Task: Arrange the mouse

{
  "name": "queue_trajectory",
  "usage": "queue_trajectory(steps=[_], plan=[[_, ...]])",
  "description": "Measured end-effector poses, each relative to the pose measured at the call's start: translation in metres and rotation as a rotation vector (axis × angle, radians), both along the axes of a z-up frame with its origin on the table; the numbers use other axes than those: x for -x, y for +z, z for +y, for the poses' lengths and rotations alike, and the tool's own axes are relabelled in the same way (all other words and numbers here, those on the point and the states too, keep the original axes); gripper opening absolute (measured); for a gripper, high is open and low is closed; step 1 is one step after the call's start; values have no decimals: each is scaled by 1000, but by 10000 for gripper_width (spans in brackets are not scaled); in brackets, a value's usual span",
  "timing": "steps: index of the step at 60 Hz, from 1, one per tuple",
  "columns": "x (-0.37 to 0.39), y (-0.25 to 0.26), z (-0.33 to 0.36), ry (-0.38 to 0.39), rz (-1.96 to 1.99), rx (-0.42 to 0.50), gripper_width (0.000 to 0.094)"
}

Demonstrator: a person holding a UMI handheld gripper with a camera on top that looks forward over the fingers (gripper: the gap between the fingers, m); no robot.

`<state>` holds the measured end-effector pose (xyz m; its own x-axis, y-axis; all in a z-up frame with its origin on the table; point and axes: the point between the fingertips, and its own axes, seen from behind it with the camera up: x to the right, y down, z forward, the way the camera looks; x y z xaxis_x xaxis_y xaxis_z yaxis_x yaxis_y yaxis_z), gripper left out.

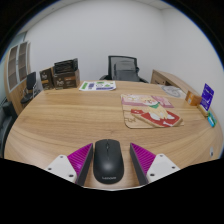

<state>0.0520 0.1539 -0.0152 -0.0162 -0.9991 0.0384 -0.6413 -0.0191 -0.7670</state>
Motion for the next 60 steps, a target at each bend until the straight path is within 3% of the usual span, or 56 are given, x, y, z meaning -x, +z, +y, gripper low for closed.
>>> queue_trajectory(steps=[4,7,14,26,34,43,53,60], plan=[[1,0,4,12,2,-6,658],[1,-1,9,22,6,-11,497],[3,-1,7,17,15,9,452],[7,1,4,-13,28,-23,285],[11,9,6,-2,45,-29,282],[-18,69,-13,-19,-25,-28,282],[-93,147,-74,-69,-154,19,283],[-141,162,-126,-120,-183,57,281]])
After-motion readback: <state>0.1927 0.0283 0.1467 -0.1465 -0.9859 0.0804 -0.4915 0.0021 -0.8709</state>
